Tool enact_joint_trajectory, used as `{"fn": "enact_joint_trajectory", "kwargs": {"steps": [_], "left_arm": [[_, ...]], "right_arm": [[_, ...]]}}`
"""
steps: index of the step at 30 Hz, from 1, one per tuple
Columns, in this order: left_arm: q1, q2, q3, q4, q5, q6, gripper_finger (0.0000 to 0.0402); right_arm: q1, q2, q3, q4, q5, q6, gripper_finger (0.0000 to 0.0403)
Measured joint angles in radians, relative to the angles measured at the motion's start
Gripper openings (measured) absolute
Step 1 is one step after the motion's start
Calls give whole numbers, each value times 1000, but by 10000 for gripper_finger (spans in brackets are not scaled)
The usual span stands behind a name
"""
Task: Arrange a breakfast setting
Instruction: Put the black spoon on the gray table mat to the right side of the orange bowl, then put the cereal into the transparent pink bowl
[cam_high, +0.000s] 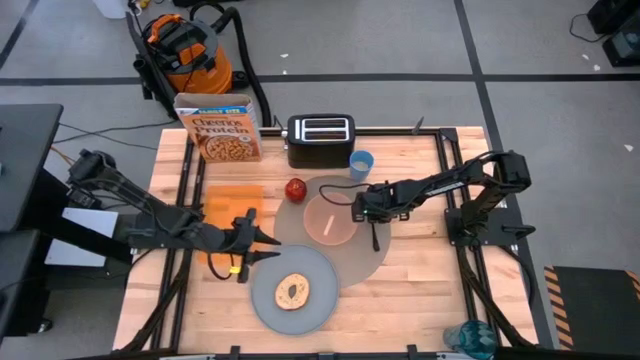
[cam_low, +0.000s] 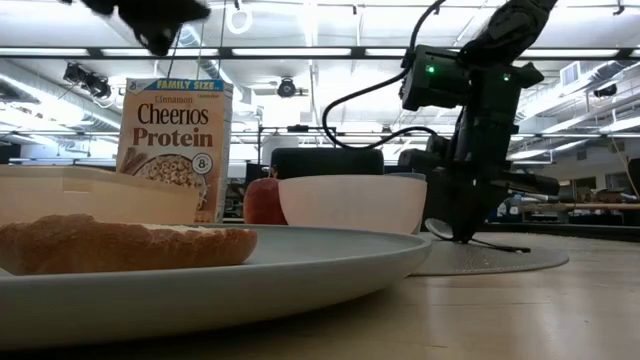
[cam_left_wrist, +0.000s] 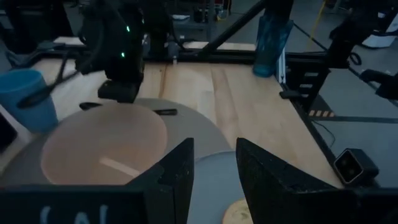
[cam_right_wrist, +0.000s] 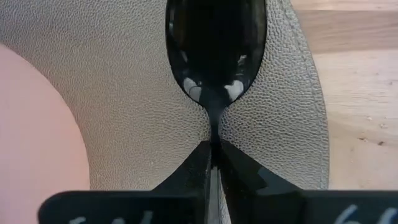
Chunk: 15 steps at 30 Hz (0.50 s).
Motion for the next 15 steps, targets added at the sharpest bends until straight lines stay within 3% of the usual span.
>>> {"fn": "enact_joint_trajectory", "kwargs": {"steps": [5, 15], "left_arm": [[0, -74, 29, -106, -1, 6, 128], [70, -209, 31, -135, -44, 47, 128]], "right_arm": [[14, -16, -4, 0, 22, 1, 58], [48, -133, -4, -7, 83, -19, 91]]}}
